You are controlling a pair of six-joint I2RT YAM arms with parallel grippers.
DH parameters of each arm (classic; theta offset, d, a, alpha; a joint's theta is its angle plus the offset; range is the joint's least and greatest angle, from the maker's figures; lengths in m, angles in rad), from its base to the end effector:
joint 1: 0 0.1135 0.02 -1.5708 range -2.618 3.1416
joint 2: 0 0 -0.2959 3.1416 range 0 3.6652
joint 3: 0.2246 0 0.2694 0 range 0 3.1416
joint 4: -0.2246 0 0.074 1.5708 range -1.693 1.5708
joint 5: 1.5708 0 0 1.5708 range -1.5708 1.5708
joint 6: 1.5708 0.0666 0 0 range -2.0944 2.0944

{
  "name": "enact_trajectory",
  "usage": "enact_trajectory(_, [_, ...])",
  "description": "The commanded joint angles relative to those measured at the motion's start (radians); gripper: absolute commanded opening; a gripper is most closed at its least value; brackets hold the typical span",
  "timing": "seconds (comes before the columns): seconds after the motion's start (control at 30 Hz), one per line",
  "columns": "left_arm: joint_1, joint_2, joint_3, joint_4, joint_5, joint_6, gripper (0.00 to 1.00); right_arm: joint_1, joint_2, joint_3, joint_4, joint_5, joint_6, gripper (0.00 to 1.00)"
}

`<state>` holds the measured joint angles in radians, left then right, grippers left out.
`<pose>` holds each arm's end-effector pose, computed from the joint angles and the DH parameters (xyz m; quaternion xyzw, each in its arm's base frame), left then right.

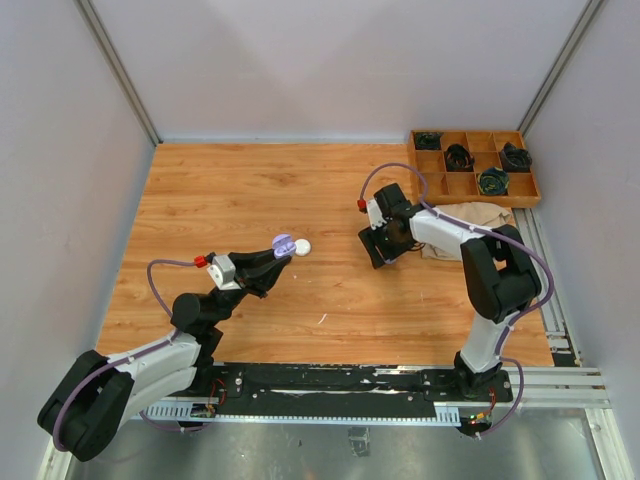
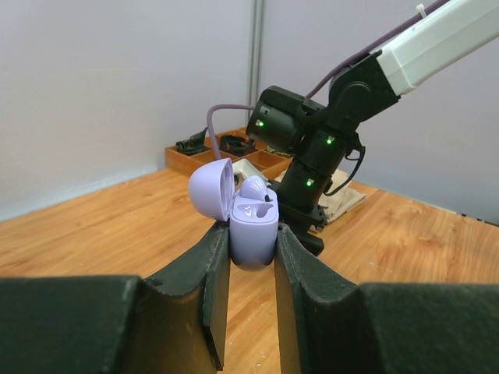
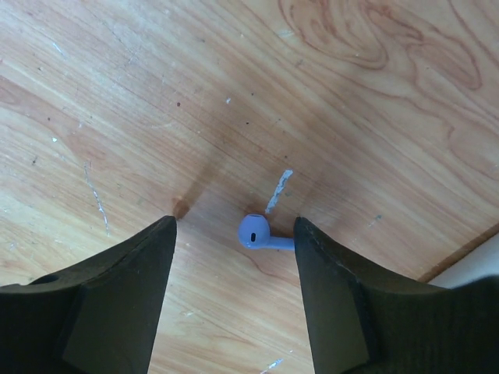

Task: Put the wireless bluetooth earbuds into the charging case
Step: Pick up the earbud from the center of the board.

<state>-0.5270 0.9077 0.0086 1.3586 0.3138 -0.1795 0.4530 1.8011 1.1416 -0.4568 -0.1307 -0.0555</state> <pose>0.1378 -0.1040 0.2394 0.2208 0.4902 -0.3676 0.7588 0.3499 0.1800 0.1623 -0.2588 0.9373 0.1068 0.2078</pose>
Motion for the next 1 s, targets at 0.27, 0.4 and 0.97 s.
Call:
enact_trajectory(0.27, [-0.004,0.001,-0.041,0.024,0.012,0.012,0.00,-0.013,-0.030,-0.019,-0.127,-0.028,0.058,0.56])
enact_trajectory(0.4, [-0.006,0.003,-0.041,0.024,0.012,0.012,0.00,-0.013,-0.043,-0.020,-0.120,-0.028,0.060,0.52])
enact_trajectory(0.97, [-0.005,0.019,-0.039,0.031,0.017,0.011,0.00,-0.013,0.034,0.108,-0.136,0.075,0.034,0.42])
